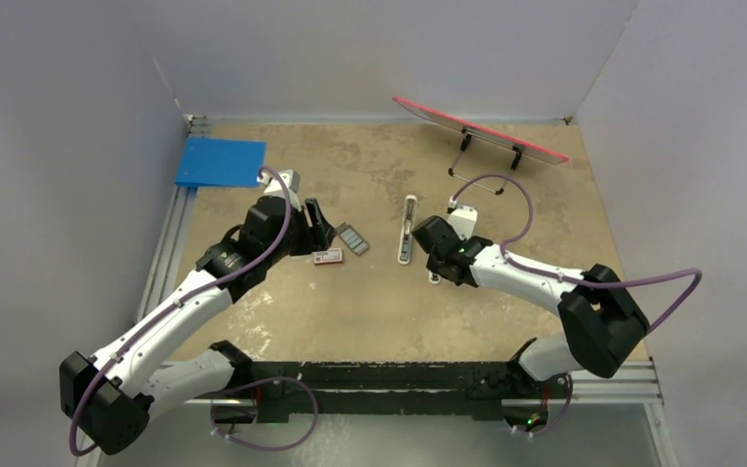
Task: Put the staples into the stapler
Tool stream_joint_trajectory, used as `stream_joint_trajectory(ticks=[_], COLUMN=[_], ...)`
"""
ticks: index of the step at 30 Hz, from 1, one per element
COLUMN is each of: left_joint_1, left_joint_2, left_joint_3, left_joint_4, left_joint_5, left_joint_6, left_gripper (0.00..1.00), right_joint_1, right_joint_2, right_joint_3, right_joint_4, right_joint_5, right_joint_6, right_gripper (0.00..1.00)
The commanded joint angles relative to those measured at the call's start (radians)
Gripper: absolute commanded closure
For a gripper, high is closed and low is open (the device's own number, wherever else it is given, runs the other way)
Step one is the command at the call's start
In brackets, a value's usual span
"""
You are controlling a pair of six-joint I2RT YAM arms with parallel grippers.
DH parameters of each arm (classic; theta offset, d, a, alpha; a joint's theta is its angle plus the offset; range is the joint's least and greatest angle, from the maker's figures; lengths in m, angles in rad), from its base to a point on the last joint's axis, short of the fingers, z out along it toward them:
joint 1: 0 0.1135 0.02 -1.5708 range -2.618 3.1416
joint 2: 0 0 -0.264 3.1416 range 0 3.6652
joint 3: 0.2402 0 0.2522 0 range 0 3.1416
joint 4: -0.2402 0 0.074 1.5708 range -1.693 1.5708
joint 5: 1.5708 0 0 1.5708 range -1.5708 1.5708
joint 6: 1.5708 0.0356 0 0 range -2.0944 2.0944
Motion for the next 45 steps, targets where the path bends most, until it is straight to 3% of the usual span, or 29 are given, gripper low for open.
stream_joint_trajectory(ticks=[1,36,45], left_joint_1=[0.008,0.008,0.007], left_joint_2=[0.007,0.015,0.015], left_joint_3=[0.003,0.007,0.005], left_joint_4=[0.055,0.059,0.058], left_joint_5=[0.007,0.014,0.012], left_joint_6=[-0.012,-0.012,-0.012], left_gripper=[0.41,0.41,0.41], right_joint_1=[-0.004,-0.009,-0.007], right_joint_2=[-0.018,0.012,0.026], right_joint_3=[-0.016,-0.064,-0.071], right_joint_4=[0.088,0.145,0.146], right_joint_5=[-0.007,-0.024,-0.046], right_joint_6=[-0.065,-0.092,-0.079], right_gripper=[0.81,0.82,0.78])
